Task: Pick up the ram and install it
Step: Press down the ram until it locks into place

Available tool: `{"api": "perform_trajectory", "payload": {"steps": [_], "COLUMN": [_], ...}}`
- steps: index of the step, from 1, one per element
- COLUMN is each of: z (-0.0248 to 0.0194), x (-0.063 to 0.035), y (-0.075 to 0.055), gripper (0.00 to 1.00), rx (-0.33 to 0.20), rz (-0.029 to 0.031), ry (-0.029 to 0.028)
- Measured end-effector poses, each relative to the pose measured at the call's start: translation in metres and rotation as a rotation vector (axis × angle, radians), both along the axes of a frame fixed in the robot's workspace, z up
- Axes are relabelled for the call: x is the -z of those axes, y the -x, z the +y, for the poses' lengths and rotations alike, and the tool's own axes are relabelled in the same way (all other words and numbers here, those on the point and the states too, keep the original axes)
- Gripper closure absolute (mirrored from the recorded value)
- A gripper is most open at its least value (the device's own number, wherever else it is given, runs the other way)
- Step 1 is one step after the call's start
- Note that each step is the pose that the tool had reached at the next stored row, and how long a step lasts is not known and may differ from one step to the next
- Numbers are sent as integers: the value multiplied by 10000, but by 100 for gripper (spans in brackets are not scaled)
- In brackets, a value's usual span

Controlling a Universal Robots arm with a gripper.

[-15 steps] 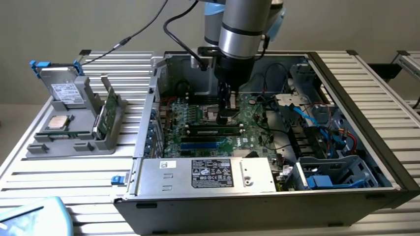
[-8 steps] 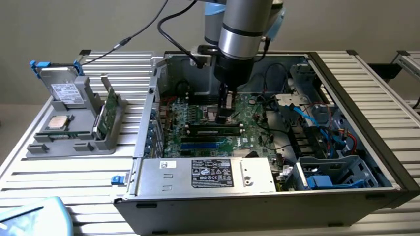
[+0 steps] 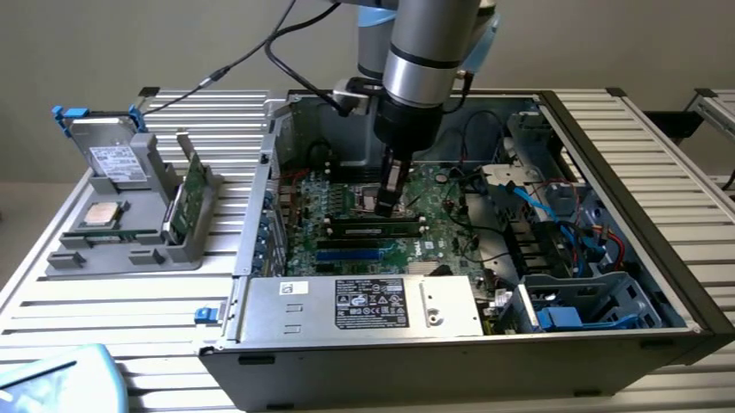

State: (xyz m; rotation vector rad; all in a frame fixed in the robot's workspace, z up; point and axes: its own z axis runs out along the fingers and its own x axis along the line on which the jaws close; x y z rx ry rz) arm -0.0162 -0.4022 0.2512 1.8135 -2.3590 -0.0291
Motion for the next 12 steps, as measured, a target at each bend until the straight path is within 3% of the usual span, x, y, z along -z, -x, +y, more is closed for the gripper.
{"api": "perform_trajectory", "payload": {"steps": [12], "z": [0], "x": [64], "y": [0], "gripper": [89], "rx": [2191], "rz": [0], "ry": [0]}}
